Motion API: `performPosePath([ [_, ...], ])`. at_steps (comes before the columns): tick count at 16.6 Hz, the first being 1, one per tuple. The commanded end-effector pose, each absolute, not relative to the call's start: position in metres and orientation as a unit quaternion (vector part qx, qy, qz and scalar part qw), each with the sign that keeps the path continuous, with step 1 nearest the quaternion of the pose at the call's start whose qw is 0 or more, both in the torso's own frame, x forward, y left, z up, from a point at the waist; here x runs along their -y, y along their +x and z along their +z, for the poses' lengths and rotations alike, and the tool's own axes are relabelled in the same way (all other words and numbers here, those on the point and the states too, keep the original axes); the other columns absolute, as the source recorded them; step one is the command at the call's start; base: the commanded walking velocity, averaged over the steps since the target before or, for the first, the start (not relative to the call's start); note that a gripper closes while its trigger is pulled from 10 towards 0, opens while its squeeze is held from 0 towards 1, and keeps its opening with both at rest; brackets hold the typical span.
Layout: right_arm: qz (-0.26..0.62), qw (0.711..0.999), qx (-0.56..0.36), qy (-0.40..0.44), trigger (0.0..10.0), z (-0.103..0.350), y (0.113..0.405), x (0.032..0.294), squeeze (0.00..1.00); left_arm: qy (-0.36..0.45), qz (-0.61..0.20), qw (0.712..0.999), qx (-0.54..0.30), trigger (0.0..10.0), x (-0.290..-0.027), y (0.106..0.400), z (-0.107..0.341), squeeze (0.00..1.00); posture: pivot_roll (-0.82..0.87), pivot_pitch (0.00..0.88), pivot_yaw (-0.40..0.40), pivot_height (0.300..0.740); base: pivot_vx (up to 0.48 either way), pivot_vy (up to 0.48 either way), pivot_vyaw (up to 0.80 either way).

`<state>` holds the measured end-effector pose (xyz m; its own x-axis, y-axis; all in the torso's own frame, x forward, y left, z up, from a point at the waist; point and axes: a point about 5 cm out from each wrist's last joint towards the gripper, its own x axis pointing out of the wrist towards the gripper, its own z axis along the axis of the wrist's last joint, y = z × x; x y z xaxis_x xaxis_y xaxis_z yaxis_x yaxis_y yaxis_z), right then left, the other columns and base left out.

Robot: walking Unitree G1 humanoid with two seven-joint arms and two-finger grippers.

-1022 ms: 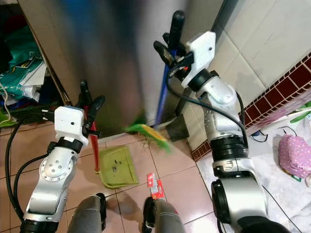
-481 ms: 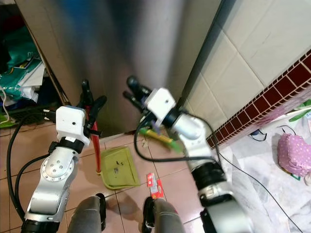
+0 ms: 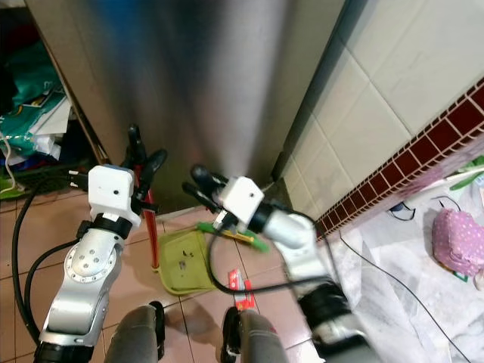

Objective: Sweep floor

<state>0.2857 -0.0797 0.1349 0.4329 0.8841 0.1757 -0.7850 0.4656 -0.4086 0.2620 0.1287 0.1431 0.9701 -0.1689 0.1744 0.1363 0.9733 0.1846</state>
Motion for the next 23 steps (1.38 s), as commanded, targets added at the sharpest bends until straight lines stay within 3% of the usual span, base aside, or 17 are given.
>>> performPosePath([
  [1, 0.51, 0.831, 0.18, -0.134, 10.0, 0.137, 0.284, 0.085, 0.0, 0.083, -0.083, 0.986, 0.121, 10.0, -0.125, 0.261, 0.152, 0.0, 0.07, 0.173, -0.111, 0.74, 0.0, 0.0, 0.0],
  [5, 0.528, 0.826, 0.146, -0.133, 10.0, 0.145, 0.29, 0.104, 0.0, 0.083, -0.086, 0.986, 0.12, 10.0, -0.124, 0.262, 0.151, 0.0, 0.06, 0.167, -0.108, 0.74, 0.0, 0.0, 0.0],
  [8, 0.504, 0.843, 0.148, -0.117, 10.0, 0.167, 0.302, 0.119, 0.0, 0.09, -0.095, 0.985, 0.116, 10.0, -0.123, 0.263, 0.149, 0.0, 0.06, 0.167, -0.104, 0.74, 0.0, 0.0, 0.0],
  [13, 0.323, 0.911, 0.235, -0.098, 10.0, 0.212, 0.332, 0.134, 0.0, 0.123, -0.118, 0.98, 0.105, 10.0, -0.115, 0.259, 0.144, 0.0, 0.06, 0.148, -0.098, 0.74, 0.0, 0.0, 0.0],
  [18, 0.198, 0.947, 0.199, -0.158, 10.0, 0.197, 0.338, 0.16, 0.0, 0.161, -0.209, 0.963, 0.059, 10.0, -0.107, 0.245, 0.128, 0.0, 0.06, 0.154, -0.104, 0.74, 0.0, 0.0, 0.0],
  [23, 0.091, 0.969, 0.129, -0.19, 10.0, 0.166, 0.335, 0.167, 0.0, 0.156, -0.216, 0.962, 0.063, 10.0, -0.1, 0.247, 0.13, 0.0, 0.05, 0.156, -0.104, 0.74, 0.0, 0.0, 0.0],
])
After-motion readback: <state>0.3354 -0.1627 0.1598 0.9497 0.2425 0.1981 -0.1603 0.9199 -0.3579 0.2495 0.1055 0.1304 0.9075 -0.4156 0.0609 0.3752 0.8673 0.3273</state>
